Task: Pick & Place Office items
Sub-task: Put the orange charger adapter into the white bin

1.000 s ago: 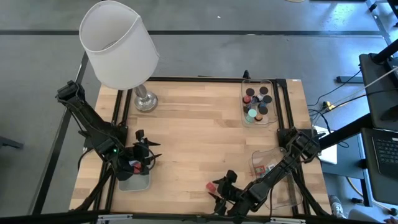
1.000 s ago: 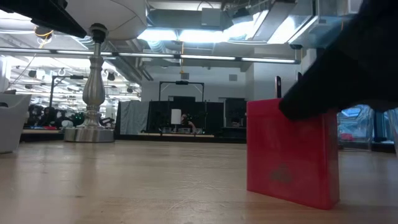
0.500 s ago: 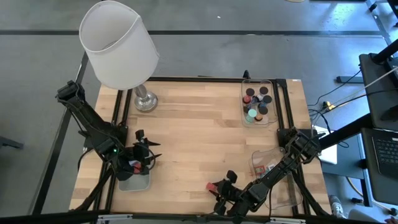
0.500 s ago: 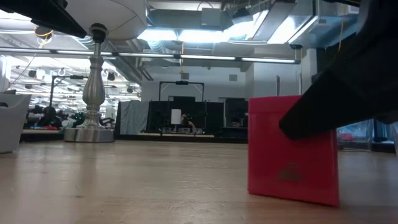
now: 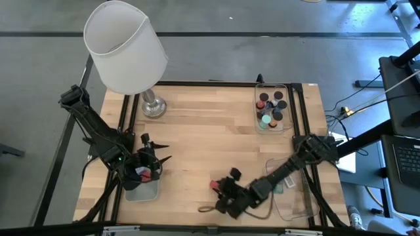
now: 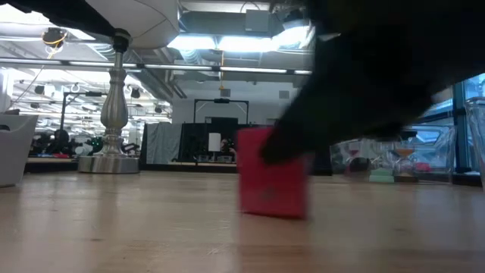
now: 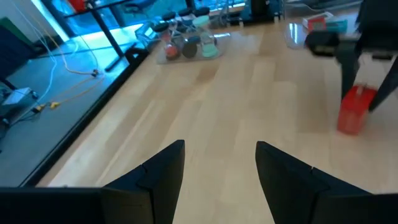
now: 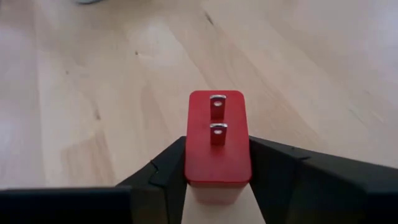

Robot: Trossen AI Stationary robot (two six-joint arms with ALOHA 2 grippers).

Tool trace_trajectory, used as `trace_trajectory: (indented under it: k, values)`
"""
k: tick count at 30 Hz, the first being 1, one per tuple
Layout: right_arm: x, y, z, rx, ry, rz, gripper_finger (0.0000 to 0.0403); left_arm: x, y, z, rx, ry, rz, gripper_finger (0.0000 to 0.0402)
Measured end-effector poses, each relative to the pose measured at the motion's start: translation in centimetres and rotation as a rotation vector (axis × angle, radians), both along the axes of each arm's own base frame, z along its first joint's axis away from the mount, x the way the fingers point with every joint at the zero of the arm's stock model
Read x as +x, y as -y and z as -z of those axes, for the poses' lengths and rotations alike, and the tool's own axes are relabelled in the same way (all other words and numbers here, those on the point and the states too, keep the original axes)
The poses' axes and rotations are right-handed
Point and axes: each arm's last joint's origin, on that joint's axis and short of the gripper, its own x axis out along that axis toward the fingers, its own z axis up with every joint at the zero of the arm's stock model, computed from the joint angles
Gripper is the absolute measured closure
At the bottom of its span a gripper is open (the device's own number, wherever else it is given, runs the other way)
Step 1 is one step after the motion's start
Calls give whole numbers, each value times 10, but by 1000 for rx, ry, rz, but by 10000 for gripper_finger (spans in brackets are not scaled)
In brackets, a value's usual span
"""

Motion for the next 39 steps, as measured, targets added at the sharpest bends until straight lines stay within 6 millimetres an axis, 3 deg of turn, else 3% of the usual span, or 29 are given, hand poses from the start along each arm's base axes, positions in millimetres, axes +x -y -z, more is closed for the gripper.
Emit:
trace_trajectory:
  k: [7, 10, 15, 20, 25, 30, 39]
  values:
    - [56, 50, -11, 42, 13, -239, 278, 0, 0, 0, -7, 7, -6, 208]
    - [74, 74, -18, 24, 81, -248, 270, 0, 0, 0, -23, 8, -7, 208]
    - [92, 112, -24, -27, 124, -230, 266, 0, 0, 0, -27, 0, 0, 208]
    - [99, 136, -23, -97, 103, -216, 276, 0, -1, -1, 43, 5, -4, 208]
    - [103, 149, -20, -72, 86, -256, 267, 0, -1, -1, 59, 22, -19, 208]
    - [103, 149, -8, -67, 41, -280, 268, 0, -1, -1, 60, 22, -19, 208]
    - [103, 149, -3, -65, 27, -285, 257, 2, -3, -1, 61, 21, -34, 208]
